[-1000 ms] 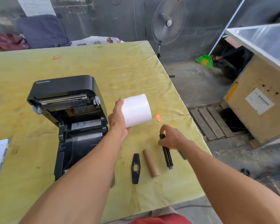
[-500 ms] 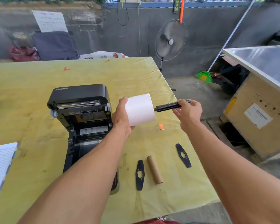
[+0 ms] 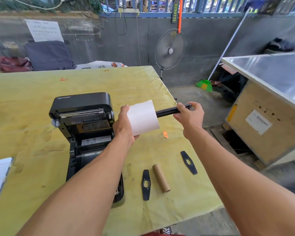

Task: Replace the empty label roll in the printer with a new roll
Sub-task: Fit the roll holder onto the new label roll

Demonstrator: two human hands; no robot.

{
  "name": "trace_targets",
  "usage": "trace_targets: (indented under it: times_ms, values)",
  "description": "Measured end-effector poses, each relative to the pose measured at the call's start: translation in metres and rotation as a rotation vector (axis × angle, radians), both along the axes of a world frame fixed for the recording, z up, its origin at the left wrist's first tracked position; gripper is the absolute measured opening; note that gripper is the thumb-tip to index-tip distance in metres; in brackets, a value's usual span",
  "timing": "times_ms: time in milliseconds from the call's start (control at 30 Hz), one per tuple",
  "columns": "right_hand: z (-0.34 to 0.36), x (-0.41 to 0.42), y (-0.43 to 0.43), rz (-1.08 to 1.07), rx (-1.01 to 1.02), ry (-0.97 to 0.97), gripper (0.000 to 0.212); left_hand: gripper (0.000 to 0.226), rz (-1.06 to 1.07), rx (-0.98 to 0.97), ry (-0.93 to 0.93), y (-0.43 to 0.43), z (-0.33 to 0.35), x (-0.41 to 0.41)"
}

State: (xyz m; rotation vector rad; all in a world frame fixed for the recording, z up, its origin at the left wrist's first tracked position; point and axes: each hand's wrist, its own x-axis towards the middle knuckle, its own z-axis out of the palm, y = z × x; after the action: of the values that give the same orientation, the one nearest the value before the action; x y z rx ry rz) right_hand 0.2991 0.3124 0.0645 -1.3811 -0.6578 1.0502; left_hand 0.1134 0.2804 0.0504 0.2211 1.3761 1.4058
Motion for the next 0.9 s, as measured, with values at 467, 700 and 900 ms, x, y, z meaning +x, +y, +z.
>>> trace_targets:
  times_ms: [467, 700, 900]
  values:
    - [-0.002, -0.018, -0.005, 0.184, -0.013, -0.124, 0.007, 0.043, 0.023, -0.047, -0.01, 0.002, 0.003, 0.009]
    - [-0.026, -0.017, 0.001, 0.316, -0.046, -0.178, 0.023, 0.047, 0.031, -0.08, -0.013, 0.008, -0.004, 0.018]
    - [-0.037, -0.005, 0.008, 0.437, -0.06, -0.226, 0.02, 0.048, 0.046, -0.116, -0.024, 0.016, -0.015, 0.028]
